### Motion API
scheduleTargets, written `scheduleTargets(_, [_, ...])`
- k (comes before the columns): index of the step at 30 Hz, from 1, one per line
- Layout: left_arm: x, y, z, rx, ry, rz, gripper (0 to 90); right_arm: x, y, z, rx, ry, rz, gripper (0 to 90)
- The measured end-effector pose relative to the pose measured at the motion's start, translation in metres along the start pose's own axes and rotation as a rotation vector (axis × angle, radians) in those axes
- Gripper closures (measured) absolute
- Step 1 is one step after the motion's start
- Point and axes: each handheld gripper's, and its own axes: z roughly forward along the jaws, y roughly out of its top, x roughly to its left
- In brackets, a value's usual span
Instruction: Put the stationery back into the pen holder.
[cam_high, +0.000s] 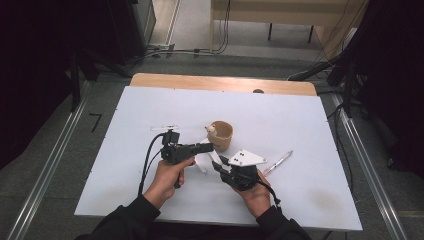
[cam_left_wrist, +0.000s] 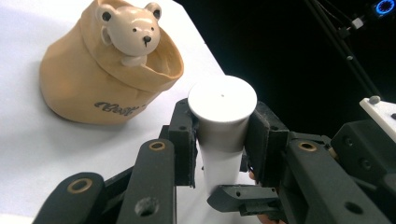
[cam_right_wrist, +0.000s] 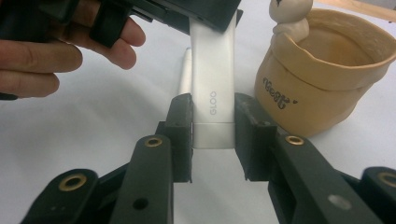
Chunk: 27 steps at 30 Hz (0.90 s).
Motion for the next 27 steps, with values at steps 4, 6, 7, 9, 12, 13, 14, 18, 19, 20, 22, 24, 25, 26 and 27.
scheduleTargets(4, [-0.001,0.001,-0.002,-0.013,0.009,0.015,67.3,-0.002,0.000,0.000,0.015,0.005,0.011,57.0])
scheduleTargets(6, [-0.002,0.002,-0.003,-0.016,0.019,0.029,67.4,-0.004,0.000,0.000,0.023,-0.001,0.017,52.7])
scheduleTargets(7, [-0.003,0.003,-0.003,-0.021,0.020,0.036,67.3,-0.004,0.000,0.000,0.026,-0.003,0.021,50.2])
scheduleTargets(9, [-0.005,0.004,-0.004,-0.022,0.034,0.059,67.3,-0.006,0.000,0.000,0.034,-0.005,0.033,46.3])
scheduleTargets(12, [-0.006,0.006,-0.004,-0.025,0.045,0.073,67.4,-0.010,0.000,0.000,0.043,-0.005,0.065,39.8])
scheduleTargets(13, [-0.006,0.007,-0.004,-0.029,0.043,0.072,67.4,-0.011,0.000,-0.001,0.046,-0.001,0.077,38.5])
scheduleTargets(14, [-0.006,0.008,-0.004,-0.030,0.042,0.075,67.3,-0.013,0.000,-0.001,0.044,-0.004,0.086,38.0])
scheduleTargets(18, [-0.009,0.012,-0.003,-0.039,0.038,0.083,67.4,-0.019,0.000,-0.005,0.040,-0.001,0.116,35.9])
scheduleTargets(19, [-0.010,0.013,-0.002,-0.044,0.037,0.083,67.3,-0.020,0.000,-0.005,0.039,-0.005,0.121,35.2])
scheduleTargets(20, [-0.010,0.015,-0.002,-0.046,0.039,0.086,67.3,-0.021,0.000,-0.006,0.039,-0.007,0.128,34.1])
scheduleTargets(22, [-0.010,0.017,-0.001,-0.055,0.037,0.079,67.3,-0.024,0.000,-0.008,0.037,-0.011,0.141,31.7])
scheduleTargets(24, [-0.009,0.020,0.001,-0.059,0.041,0.079,67.3,-0.025,0.000,-0.010,0.043,-0.034,0.142,29.7])
scheduleTargets(25, [-0.009,0.020,0.001,-0.057,0.041,0.076,67.3,-0.025,0.000,-0.010,0.046,-0.039,0.137,29.6])
scheduleTargets(26, [-0.009,0.021,0.002,-0.059,0.040,0.076,67.3,-0.025,0.000,-0.010,0.050,-0.043,0.132,29.0])
scheduleTargets(27, [-0.009,0.022,0.003,-0.060,0.040,0.073,67.3,-0.025,0.000,-0.010,0.051,-0.047,0.127,29.3])
